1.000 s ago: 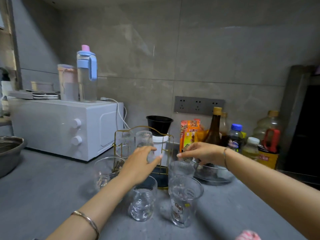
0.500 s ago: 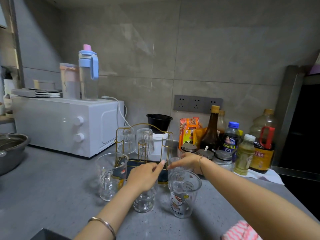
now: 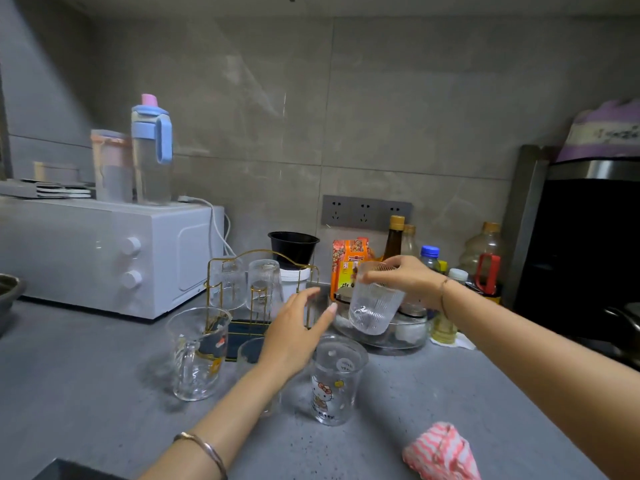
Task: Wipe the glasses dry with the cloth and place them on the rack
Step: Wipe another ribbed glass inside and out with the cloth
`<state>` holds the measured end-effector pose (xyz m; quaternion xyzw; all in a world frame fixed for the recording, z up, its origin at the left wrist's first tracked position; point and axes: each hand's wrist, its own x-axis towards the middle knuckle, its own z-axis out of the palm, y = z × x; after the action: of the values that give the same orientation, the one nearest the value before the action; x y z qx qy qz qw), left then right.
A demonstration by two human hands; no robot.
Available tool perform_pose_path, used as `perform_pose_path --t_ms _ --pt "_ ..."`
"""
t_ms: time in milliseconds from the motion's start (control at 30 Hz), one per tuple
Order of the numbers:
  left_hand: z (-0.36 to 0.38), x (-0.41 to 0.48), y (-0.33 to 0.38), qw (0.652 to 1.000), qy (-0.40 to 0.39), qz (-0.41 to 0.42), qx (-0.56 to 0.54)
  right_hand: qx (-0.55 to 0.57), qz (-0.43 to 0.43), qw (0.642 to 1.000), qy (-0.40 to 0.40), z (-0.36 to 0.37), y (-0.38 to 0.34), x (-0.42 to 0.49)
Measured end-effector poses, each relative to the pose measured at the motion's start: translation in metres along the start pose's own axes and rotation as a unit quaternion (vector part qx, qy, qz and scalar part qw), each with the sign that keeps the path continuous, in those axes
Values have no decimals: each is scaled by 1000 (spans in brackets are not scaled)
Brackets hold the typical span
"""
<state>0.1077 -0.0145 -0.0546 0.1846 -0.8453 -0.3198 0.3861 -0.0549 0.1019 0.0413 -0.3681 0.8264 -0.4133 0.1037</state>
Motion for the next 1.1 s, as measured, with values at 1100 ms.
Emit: perform_pose_path --t_ms 1100 --pt "56 -135 46 876 -141 -229 -400 -236 -38 971 -7 50 159 -155"
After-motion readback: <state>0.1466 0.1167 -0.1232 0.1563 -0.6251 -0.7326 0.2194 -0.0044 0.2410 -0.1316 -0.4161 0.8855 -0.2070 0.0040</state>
